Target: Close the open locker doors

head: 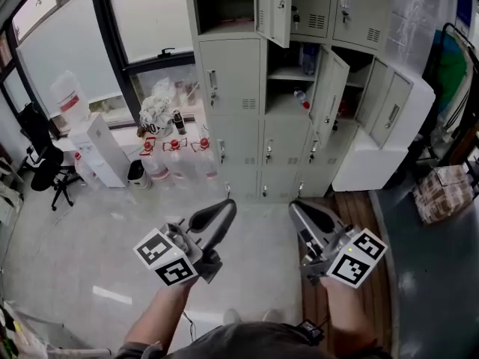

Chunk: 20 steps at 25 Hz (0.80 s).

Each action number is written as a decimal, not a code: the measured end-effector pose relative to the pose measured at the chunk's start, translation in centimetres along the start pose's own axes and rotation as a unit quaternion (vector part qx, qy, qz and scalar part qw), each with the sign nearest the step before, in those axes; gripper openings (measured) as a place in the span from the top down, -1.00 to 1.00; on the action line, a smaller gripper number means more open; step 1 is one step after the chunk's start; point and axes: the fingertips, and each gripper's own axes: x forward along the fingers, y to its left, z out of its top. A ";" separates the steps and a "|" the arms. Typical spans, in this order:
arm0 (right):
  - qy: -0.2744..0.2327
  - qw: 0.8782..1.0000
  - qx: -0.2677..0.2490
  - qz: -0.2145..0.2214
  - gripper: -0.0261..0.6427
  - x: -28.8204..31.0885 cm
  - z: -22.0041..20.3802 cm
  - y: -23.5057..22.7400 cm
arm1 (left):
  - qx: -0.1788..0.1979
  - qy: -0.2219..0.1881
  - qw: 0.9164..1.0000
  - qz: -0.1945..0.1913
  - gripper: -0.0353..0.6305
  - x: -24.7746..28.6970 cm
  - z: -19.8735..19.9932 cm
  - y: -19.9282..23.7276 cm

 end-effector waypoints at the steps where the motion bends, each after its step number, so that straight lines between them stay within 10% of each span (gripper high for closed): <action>1: -0.001 1.000 0.001 0.000 0.88 0.0 0.1 0.1 | -0.001 0.000 1.000 -0.001 0.86 0.1 0.0 -0.1; 20: 0.005 1.000 -0.002 0.027 0.88 -5.0 0.5 -0.8 | 0.002 -0.017 0.999 0.044 0.86 1.1 -2.2 -4.6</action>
